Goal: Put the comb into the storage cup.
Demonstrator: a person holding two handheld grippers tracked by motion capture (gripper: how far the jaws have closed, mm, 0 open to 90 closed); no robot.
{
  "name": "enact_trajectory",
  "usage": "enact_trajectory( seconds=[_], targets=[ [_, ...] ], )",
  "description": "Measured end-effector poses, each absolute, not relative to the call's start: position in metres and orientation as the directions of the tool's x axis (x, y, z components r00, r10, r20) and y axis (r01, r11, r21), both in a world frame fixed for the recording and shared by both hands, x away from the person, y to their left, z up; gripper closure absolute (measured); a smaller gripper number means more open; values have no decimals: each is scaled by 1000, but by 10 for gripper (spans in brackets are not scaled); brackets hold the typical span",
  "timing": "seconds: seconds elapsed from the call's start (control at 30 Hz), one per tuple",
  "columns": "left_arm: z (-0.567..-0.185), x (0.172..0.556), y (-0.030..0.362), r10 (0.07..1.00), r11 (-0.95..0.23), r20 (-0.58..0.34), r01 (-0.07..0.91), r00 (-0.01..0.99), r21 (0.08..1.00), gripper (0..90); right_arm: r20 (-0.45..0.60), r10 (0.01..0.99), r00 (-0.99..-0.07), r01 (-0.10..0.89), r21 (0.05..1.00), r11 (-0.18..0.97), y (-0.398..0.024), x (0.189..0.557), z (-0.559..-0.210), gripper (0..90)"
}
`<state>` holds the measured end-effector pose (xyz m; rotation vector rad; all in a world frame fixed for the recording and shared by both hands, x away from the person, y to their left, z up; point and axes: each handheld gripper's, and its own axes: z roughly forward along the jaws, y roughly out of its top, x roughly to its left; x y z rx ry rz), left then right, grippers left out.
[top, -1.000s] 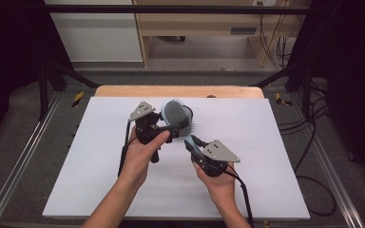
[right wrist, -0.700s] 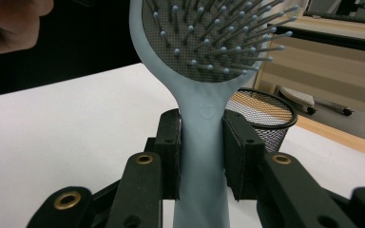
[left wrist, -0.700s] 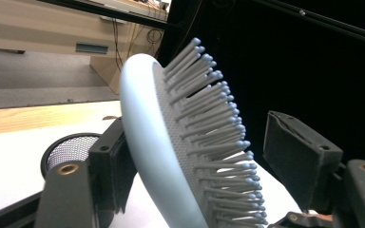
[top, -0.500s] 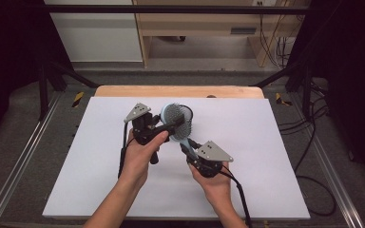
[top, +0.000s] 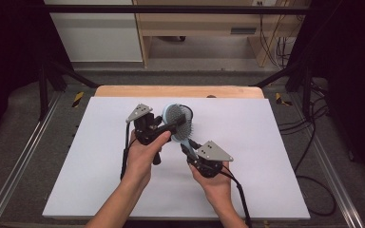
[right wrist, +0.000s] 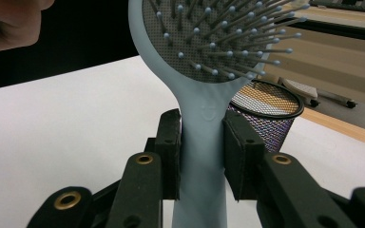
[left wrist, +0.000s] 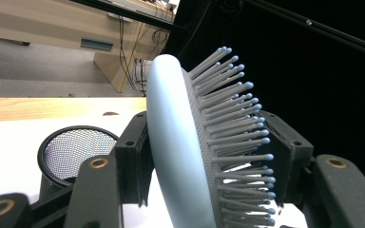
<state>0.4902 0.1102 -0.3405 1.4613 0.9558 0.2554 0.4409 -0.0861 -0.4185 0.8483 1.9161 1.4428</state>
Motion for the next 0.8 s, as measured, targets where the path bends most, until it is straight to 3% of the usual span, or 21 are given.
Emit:
enact_trajectory(
  seconds=[0.8],
  targets=[
    [-342, 482, 104, 690, 158, -378, 381, 617, 911, 514, -61, 775, -629, 173, 961, 215, -85, 443, -422, 694]
  ],
)
